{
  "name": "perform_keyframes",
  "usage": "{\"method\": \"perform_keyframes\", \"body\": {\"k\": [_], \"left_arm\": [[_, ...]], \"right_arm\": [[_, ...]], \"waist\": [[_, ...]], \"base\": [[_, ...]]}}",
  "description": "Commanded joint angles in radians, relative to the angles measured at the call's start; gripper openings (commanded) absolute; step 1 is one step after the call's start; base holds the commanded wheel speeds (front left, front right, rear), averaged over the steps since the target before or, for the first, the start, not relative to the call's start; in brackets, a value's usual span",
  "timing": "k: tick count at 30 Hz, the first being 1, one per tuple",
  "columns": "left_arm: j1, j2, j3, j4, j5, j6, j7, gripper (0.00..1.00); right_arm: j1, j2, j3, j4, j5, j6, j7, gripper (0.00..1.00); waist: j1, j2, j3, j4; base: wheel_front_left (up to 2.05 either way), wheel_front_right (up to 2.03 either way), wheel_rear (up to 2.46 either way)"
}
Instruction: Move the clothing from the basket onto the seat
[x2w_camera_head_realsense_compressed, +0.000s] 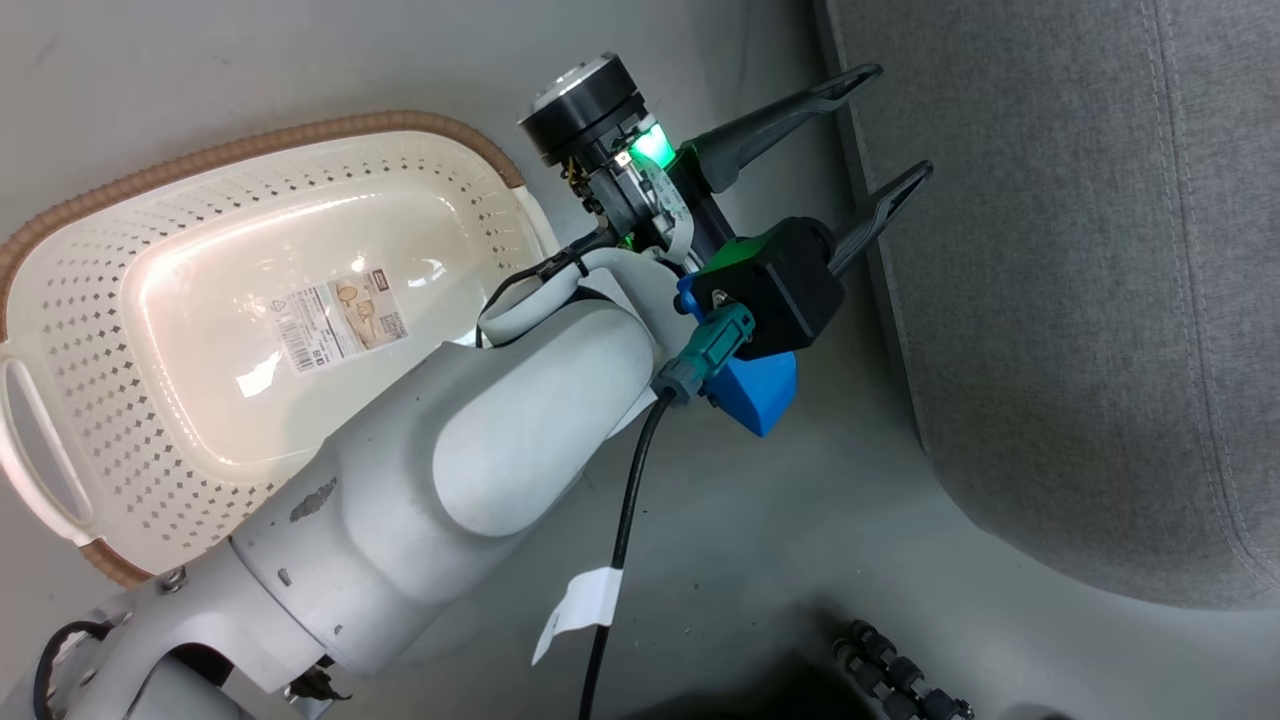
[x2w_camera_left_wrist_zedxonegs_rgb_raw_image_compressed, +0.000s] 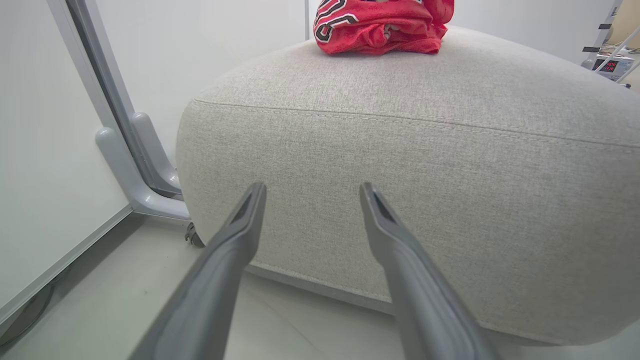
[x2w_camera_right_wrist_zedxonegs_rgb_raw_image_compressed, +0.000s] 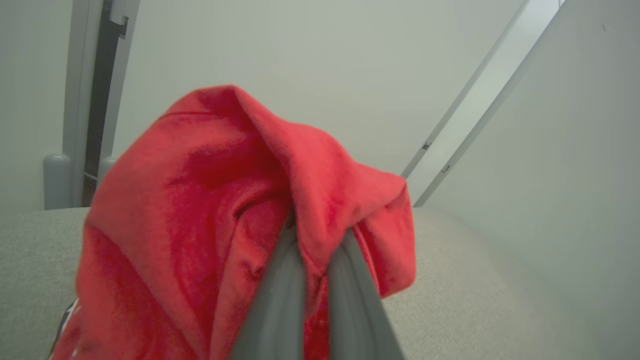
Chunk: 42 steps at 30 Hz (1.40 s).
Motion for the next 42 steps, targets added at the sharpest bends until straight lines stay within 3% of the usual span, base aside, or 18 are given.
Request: {"method": "perform_keyframes", "body": {"k": [1,10,11,12,22,26,33,42], "left_arm": [[-0.016,0.006,-0.002,-0.004,0.003,0.002,-0.001,1.00],[-0.021,0.020,-0.006,-0.004,-0.010,0.008,-0.001,1.00],[-0.023,0.022,-0.006,-0.003,-0.011,0.010,-0.002,1.00],[-0.023,0.022,-0.005,-0.002,-0.012,0.011,-0.005,1.00],[0.044,0.003,0.013,0.021,-0.048,0.037,-0.045,1.00],[0.093,-0.006,0.048,0.020,-0.079,0.067,-0.054,1.00],[0.220,0.018,0.205,-0.087,-0.104,0.137,-0.054,1.00],[0.420,0.042,0.435,-0.192,-0.076,0.189,-0.054,1.00]], "right_arm": [[0.021,0.016,-0.009,0.023,0.002,0.000,-0.001,0.00],[0.066,0.082,-0.025,0.058,-0.010,0.000,-0.001,0.00],[0.070,0.083,-0.031,0.051,-0.010,0.000,-0.001,0.36],[0.077,0.088,-0.035,0.050,-0.009,0.000,-0.001,1.00],[0.241,0.145,-0.044,-0.093,0.003,0.000,-0.001,1.00],[0.319,0.166,-0.030,-0.186,-0.004,0.000,-0.001,1.00],[0.429,0.203,0.082,-0.352,-0.018,0.000,-0.001,1.00],[0.494,0.257,0.275,-0.397,-0.030,0.000,-0.001,1.00]], "waist": [[-0.0001,0.0000,0.011,-0.001],[-0.0001,0.0000,0.011,-0.005],[-0.0001,0.0000,0.007,-0.005],[-0.0001,0.0000,0.001,-0.005],[-0.0001,0.0000,-0.140,0.000],[-0.0001,0.0000,-0.234,0.014],[-0.0001,0.0000,-0.389,0.067],[-0.0001,0.0000,-0.549,0.169]], "base": [[0.00,0.00,0.00],[0.00,0.00,0.00],[0.00,0.00,0.00],[0.00,0.00,0.00],[0.00,0.00,0.00],[0.00,0.00,0.00],[0.00,0.00,0.00],[0.00,0.00,0.00]]}}
